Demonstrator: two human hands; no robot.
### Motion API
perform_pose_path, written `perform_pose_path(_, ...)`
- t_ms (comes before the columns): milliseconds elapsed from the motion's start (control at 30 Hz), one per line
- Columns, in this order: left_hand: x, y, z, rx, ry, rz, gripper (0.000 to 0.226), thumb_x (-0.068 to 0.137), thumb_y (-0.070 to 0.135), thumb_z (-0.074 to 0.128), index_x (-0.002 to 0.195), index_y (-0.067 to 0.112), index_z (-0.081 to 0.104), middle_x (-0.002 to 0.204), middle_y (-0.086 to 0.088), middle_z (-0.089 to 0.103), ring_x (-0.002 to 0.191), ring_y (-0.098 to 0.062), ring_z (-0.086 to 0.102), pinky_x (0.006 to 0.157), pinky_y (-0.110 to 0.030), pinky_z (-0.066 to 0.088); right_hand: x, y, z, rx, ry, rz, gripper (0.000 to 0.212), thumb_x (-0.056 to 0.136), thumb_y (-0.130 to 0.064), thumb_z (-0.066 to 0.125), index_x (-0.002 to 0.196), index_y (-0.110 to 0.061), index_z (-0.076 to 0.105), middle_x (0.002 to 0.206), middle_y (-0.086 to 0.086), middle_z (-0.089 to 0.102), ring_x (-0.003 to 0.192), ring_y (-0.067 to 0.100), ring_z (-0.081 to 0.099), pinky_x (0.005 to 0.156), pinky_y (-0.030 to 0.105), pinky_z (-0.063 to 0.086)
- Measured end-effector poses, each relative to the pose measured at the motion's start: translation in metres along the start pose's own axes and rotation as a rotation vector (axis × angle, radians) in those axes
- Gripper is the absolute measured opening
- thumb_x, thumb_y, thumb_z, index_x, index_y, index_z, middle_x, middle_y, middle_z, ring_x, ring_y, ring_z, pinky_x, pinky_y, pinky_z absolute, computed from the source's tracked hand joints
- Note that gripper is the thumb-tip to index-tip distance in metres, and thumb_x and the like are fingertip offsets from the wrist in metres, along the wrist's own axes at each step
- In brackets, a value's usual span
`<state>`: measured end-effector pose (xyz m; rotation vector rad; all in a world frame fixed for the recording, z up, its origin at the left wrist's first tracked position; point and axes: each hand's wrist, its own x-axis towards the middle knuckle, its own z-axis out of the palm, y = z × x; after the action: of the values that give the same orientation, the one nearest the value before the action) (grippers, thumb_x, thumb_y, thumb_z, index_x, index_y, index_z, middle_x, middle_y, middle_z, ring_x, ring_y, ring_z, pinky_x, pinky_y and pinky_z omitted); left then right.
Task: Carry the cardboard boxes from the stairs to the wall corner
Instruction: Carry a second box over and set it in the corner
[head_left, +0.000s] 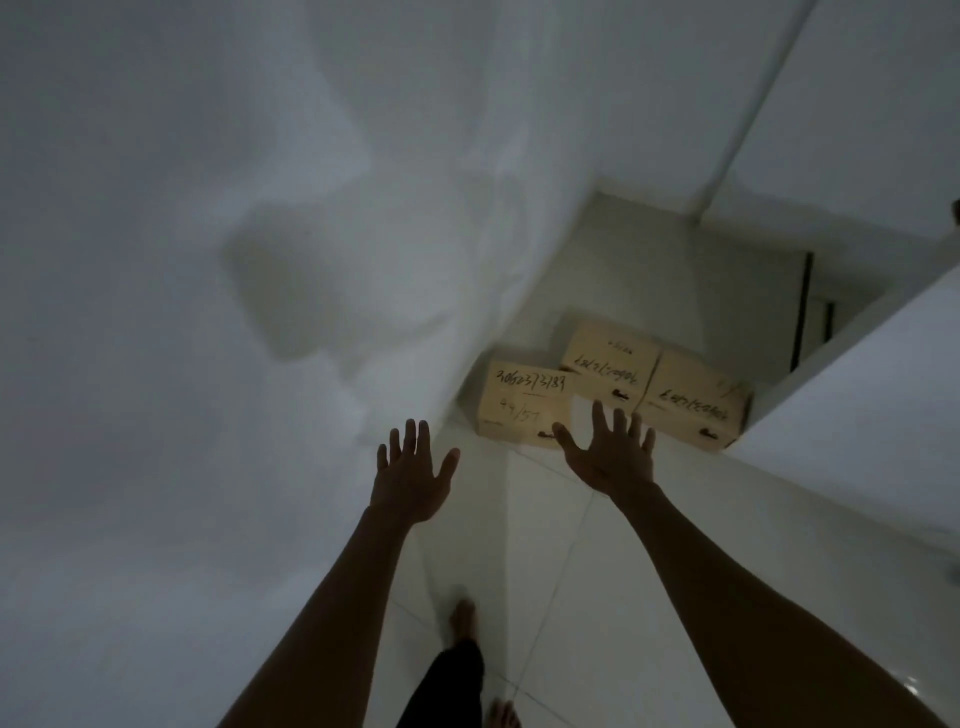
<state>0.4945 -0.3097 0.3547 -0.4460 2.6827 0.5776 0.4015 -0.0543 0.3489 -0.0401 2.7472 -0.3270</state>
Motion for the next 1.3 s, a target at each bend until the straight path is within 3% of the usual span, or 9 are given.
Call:
perform_pose_path(433,0.214,0.082,-0.009,0.053,-0.117,0.071,0.076,0.105,0.054,0.023,0.161,0.006,0.005,0.170,-0.016,0.002,0.157,-0.037,0.003,0.128,-0.052,0.006,0.177,0.028,-0.028,0.140,-0.059,0.170,0.094,0.094,-0.076,0.028,0.165,-0.016,0.013,0.171,0.018,0.015,0.158,0.039,0.006,0.125,0.055,0.004)
perform_pose_path(733,0.356,0.114,0.031,-0.014,-0.188,-0.047,0.074,0.105,0.052,0.028,0.160,0.006,0.011,0.169,-0.018,0.012,0.156,-0.038,0.011,0.127,-0.055,0.013,0.332,0.056,-0.001,0.274,-0.187,0.259,0.092,0.095,-0.073,0.037,0.163,-0.014,0.017,0.164,0.022,0.028,0.148,0.041,0.034,0.120,0.054,0.028)
perform_pose_path(967,0.511,0.112,0.132,-0.167,-0.201,-0.270,0.077,0.104,0.054,0.029,0.161,0.005,0.009,0.168,-0.020,0.015,0.154,-0.038,0.018,0.126,-0.051,0.020,0.476,0.090,0.100,0.300,-0.260,0.316,0.094,0.093,-0.074,0.041,0.162,-0.014,0.021,0.160,0.024,0.034,0.144,0.043,0.040,0.118,0.053,0.034)
perform_pose_path(1100,0.600,0.085,0.211,-0.224,-0.157,-0.237,0.082,0.100,0.062,0.033,0.158,0.005,0.019,0.156,-0.023,0.036,0.142,-0.042,0.040,0.112,-0.057,0.042,0.548,0.107,0.184,0.325,-0.277,0.339,0.096,0.092,-0.075,0.044,0.162,-0.014,0.020,0.160,0.024,0.034,0.142,0.045,0.041,0.115,0.055,0.038)
perform_pose_path(1300,0.709,0.005,0.333,-0.216,-0.208,-0.288,0.093,0.082,0.076,0.033,0.147,0.011,0.039,0.142,-0.018,0.055,0.125,-0.039,0.058,0.099,-0.052,0.052,0.628,0.130,0.323,0.394,-0.307,0.422,0.105,0.087,-0.078,0.049,0.163,-0.014,0.014,0.162,0.022,0.029,0.143,0.044,0.040,0.112,0.057,0.041)
